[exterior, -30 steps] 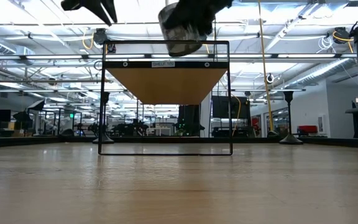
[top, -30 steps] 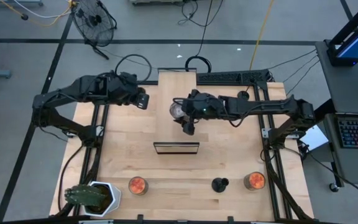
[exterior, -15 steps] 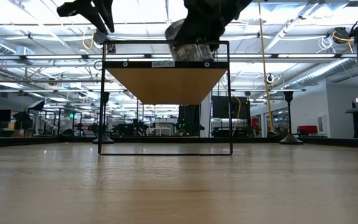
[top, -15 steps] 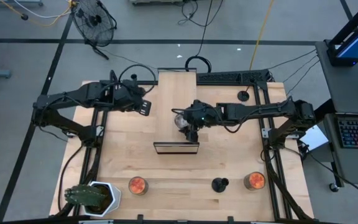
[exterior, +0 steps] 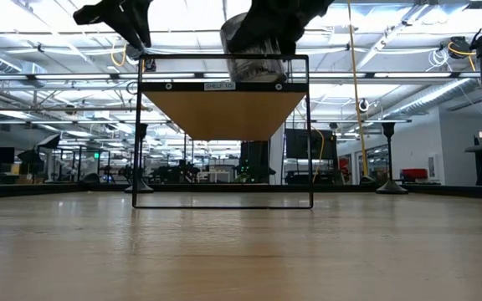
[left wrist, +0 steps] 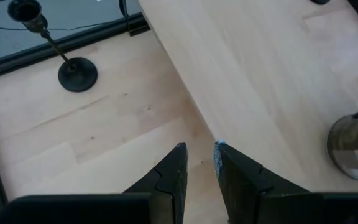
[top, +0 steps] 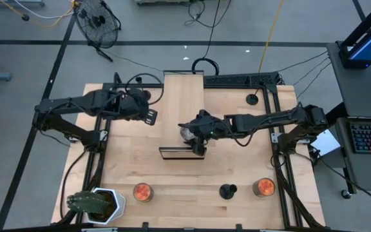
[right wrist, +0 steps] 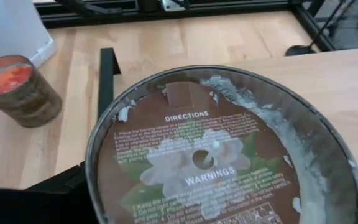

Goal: Pick & Place candle stick holders
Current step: Put the brown scented candle on the shelf

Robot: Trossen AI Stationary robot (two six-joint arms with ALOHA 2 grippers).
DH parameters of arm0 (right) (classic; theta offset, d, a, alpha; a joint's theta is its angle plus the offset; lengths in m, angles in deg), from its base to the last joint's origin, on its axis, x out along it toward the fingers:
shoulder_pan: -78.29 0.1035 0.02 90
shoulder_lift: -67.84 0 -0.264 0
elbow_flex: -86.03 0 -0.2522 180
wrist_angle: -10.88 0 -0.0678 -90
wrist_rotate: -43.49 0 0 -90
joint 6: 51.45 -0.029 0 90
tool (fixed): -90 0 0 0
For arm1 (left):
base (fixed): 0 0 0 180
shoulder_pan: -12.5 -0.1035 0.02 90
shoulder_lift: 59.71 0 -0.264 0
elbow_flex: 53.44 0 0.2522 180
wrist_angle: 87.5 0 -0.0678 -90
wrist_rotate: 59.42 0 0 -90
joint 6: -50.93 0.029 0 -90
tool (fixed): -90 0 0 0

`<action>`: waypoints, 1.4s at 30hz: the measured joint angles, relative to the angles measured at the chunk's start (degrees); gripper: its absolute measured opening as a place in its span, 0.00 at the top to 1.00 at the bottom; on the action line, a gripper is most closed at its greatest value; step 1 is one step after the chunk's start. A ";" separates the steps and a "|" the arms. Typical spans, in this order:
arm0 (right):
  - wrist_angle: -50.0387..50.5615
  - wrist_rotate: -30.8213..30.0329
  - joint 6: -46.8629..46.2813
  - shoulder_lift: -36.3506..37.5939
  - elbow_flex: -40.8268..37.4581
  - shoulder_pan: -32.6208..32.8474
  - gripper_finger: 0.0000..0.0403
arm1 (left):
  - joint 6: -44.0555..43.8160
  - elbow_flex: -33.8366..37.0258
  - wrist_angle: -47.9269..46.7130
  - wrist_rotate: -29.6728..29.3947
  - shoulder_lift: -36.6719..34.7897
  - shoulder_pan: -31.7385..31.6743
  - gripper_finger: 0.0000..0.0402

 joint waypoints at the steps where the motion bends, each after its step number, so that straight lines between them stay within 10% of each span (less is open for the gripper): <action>1: 0.03 0.02 -0.39 0.00 0.00 -0.02 0.12 | -0.32 0.07 -0.01 0.00 0.00 0.23 0.78; 42: 3.79 -1.62 0.08 6.35 0.09 -0.61 0.06 | -2.68 0.09 0.36 -0.04 0.00 2.72 0.78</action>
